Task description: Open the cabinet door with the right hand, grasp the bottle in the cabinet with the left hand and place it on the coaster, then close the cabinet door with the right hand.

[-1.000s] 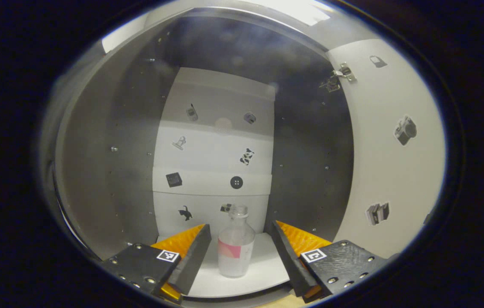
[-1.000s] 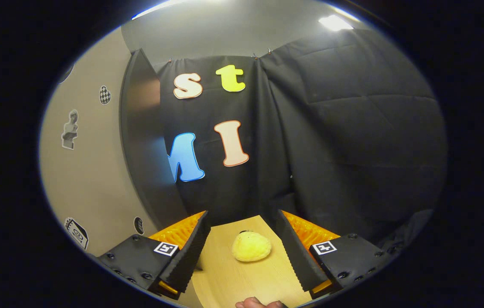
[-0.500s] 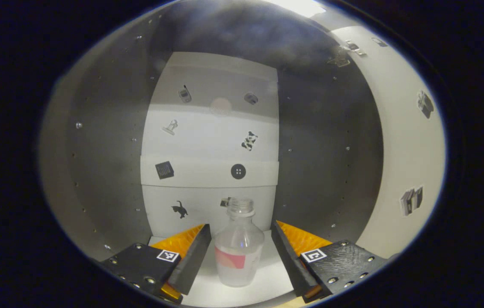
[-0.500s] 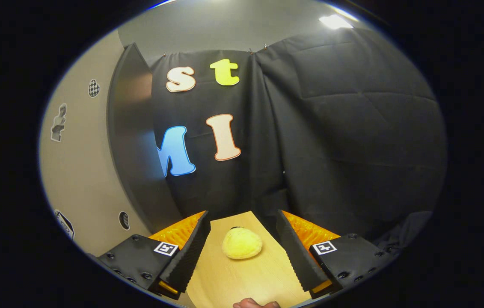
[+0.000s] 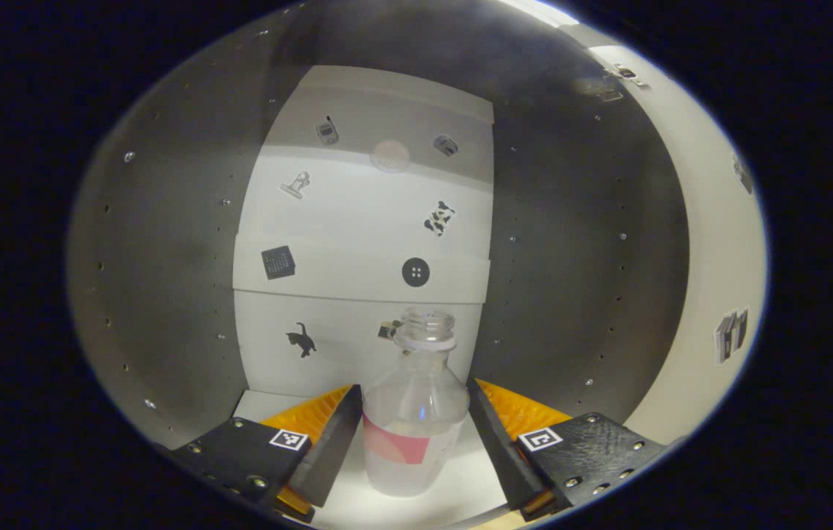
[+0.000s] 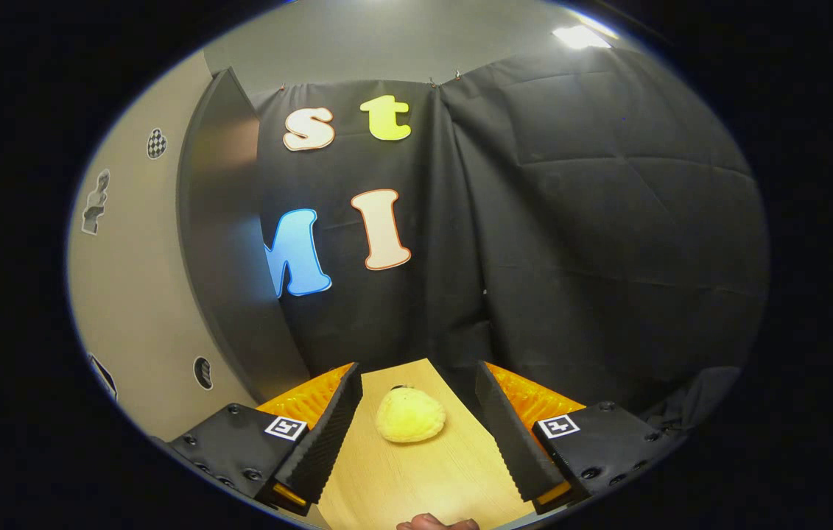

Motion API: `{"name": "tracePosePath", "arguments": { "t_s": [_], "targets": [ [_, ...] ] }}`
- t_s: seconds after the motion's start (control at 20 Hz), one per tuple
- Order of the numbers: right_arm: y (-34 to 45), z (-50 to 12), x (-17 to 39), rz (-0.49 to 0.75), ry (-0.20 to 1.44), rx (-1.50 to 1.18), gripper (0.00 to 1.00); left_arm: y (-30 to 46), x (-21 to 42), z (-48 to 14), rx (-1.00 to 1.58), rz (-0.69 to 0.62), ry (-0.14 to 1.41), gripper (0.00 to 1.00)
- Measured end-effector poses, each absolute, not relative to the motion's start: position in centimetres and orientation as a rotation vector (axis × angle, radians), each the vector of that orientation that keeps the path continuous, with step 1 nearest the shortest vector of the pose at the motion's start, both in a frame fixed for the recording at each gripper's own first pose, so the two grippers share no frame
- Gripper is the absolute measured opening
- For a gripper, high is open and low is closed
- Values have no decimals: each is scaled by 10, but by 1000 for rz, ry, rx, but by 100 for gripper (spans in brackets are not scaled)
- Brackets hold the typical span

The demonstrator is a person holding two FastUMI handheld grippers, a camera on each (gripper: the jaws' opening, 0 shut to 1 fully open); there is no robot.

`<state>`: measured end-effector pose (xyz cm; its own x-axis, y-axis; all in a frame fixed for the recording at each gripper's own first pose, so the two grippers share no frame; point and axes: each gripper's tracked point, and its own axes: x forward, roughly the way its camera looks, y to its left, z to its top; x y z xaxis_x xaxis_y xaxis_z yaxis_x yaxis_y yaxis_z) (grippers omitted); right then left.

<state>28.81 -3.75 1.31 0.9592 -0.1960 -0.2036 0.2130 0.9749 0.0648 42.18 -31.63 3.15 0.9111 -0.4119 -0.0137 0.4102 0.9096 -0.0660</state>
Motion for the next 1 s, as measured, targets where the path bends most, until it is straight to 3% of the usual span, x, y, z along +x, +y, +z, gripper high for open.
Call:
{"name": "tracePosePath", "arguments": {
  "t_s": [0.1, 0.25, 0.8, 0.85, 0.9, 1.0],
  "targets": [
    [-36, 10, 290, -202, 208, 91, 92, -316, 423, 32, -54, -416, 16, 76],
    [-33, 9, 293, -189, 207, 96, 92, -317, 416, 32, -30, -424, 7, 73],
    [-29, 18, 297, -117, 186, 89, 92, -320, 348, 38, 56, -460, -43, 75],
    [-29, 20, 296, -112, 181, 90, 98, -319, 339, 37, 56, -461, -43, 75],
    [-28, 23, 295, -109, 173, 95, 92, -318, 331, 37, 52, -464, -41, 73],
    [-23, 27, 291, -96, 159, 119, 92, -310, 313, 37, 31, -463, -37, 72]
  ]
}}
